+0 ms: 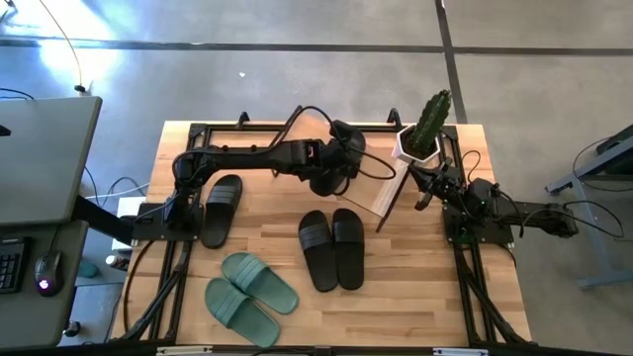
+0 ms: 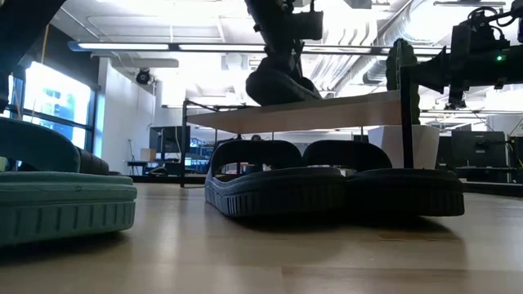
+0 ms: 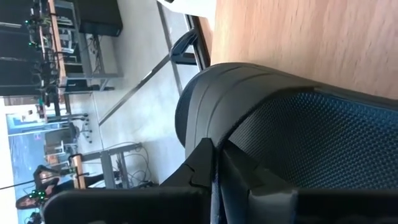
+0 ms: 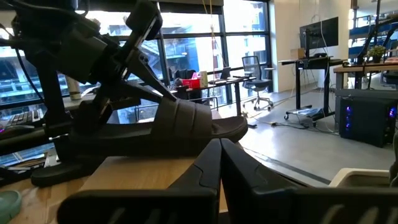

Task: Pick and place slides into the shelf
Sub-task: Put the black slide on the shelf

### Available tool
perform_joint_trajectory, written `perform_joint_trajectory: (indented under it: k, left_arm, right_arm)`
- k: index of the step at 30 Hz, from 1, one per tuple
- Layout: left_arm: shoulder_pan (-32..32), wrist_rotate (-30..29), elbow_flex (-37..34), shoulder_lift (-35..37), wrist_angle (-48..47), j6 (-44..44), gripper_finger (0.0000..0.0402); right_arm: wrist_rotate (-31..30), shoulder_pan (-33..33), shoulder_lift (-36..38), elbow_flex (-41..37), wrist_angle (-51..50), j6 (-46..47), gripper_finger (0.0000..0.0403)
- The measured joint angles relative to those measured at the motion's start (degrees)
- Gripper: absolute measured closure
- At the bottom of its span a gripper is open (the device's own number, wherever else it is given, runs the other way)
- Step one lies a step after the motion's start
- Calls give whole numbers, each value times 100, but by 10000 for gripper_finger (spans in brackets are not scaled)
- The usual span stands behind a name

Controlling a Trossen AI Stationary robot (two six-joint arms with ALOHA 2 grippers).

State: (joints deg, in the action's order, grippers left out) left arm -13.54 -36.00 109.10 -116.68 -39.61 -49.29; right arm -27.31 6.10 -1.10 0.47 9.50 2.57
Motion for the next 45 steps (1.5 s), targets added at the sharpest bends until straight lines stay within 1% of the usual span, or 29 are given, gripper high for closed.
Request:
perform_joint_trajectory:
  k: [5,17,23,35,40,42,45]
  left_arm:
    - [0,172,0,0,-3,4,371]
    - [2,174,0,1,5,6,319]
    - [7,294,0,0,-249,48,292]
    - [20,150,0,68,-612,516,228]
    - [88,47,0,261,-934,717,207]
    - [169,39,11,350,-923,848,201]
    - [264,43,4,543,-1226,1062,195]
  right_arm:
    - [0,1,0,0,0,0,402]
    - [0,1,0,0,0,0,402]
    - [2,1,0,0,0,0,402]
    - [2,0,0,0,0,-2,402]
    - [1,-1,0,0,0,-2,402]
    - [5,-1,0,0,-10,-2,402]
    - [35,-1,-4,0,-15,9,402]
